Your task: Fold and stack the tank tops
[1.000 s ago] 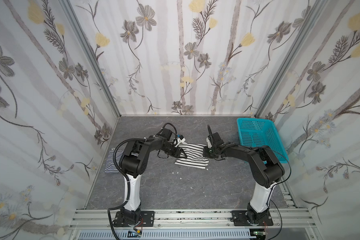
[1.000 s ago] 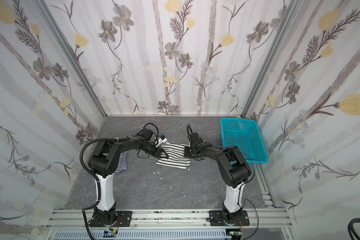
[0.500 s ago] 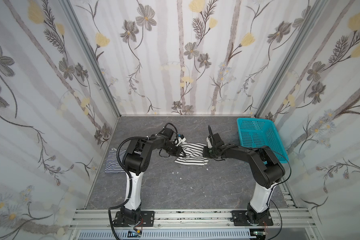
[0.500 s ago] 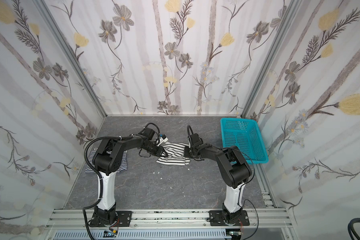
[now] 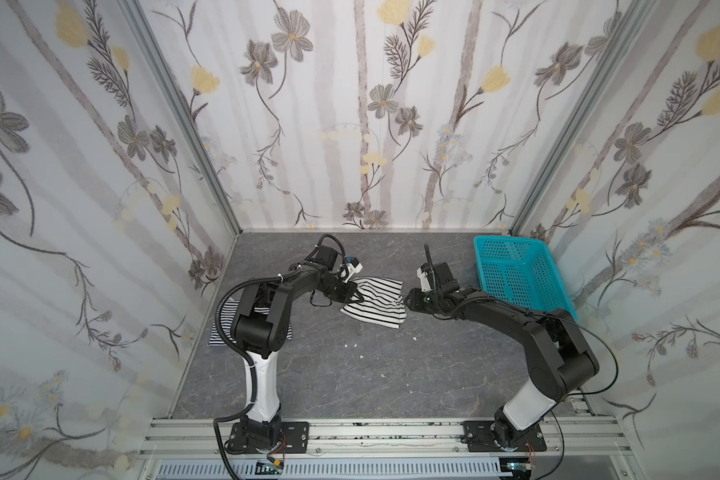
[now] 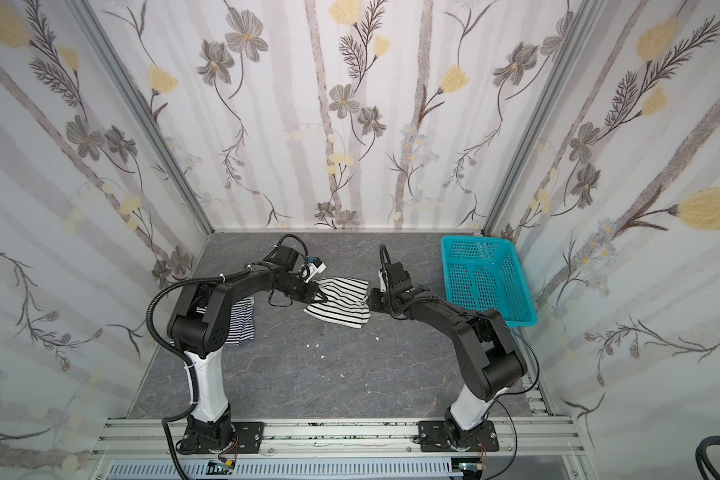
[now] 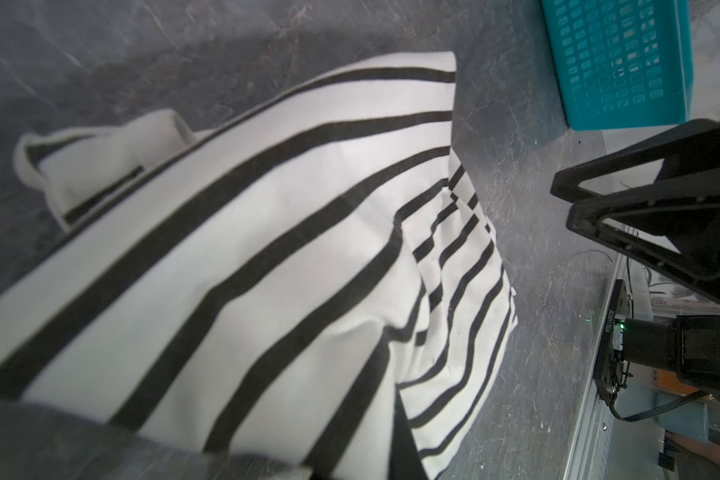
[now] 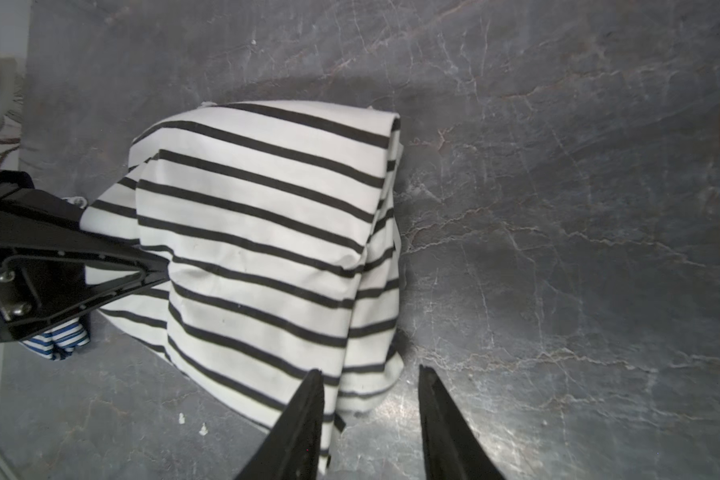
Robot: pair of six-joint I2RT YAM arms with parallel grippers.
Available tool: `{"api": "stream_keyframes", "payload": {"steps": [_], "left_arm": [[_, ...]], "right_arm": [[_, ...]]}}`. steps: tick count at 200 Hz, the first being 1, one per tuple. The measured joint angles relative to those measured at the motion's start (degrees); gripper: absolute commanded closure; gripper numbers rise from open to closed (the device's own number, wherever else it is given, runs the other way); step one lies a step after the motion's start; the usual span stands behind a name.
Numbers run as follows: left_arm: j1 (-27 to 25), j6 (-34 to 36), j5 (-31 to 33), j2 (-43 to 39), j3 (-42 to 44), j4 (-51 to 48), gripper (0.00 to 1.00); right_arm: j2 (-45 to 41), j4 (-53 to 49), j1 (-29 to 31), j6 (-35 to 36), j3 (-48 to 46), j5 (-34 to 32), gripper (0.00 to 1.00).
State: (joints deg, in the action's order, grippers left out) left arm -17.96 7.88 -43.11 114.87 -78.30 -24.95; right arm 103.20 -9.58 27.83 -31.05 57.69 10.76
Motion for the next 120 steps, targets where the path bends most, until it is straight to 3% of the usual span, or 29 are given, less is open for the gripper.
{"api": "stream_keyframes", "payload": {"steps": [56,120], "left_arm": [[3.26,5.55,9.25,-5.53,0.24,-6.69,1.00],[10.08,17.16,20.61,-19.34,2.43,-17.70,1.00]], "right_arm": [[-1.84,-0.66,-0.11,-0.42,-0.39,-0.20,0.60],[-0.52,-0.63,0.37,-0.42,0.17,0.50,0.60]]}}
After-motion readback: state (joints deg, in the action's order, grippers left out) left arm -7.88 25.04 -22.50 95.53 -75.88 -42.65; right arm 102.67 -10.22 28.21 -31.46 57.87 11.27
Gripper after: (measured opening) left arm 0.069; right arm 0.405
